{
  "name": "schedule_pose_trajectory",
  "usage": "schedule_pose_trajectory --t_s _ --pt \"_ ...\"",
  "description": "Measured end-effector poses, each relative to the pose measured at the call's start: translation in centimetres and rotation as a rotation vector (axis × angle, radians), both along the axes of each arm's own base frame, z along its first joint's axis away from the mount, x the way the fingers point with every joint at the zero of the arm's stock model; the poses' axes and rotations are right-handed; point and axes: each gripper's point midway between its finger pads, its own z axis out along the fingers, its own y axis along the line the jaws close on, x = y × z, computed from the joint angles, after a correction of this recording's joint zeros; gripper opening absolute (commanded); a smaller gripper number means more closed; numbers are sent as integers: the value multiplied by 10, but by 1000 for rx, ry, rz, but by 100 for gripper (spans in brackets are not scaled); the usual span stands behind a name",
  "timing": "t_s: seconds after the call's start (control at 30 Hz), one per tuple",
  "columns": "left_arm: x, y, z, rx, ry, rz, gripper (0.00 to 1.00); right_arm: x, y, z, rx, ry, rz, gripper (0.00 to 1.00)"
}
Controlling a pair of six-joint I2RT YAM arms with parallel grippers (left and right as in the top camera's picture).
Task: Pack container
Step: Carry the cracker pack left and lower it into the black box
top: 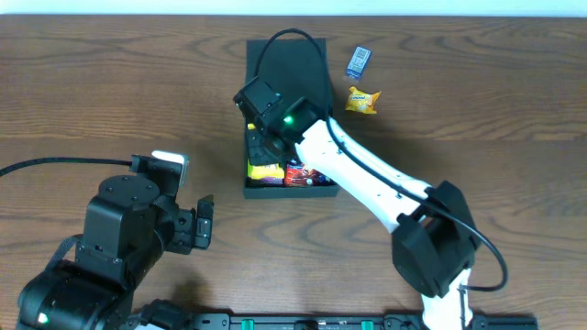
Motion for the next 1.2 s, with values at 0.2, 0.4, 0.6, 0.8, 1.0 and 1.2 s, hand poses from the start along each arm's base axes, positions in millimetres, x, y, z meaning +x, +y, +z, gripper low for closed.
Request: schedule_pose_trajectory --t_s 0.2,0.4,0.6,0.8,1.0,1.2 --pt "0 0 0 0 0 0 95 -1 -1 -17 -19 35 -43 16" --pt "0 0 0 0 0 0 95 -5 3 -25 -25 54 -56 22" --pt "0 0 0 0 0 0 95 -8 7 -28 -23 57 -60 59" --pt "0 0 0 0 0 0 95 -7 7 -28 -22 57 -63 59" --pt "0 0 0 0 0 0 95 -1 4 -21 -18 51 -69 59" --pt "0 0 0 0 0 0 95 31 -9 27 55 -37 -101 60"
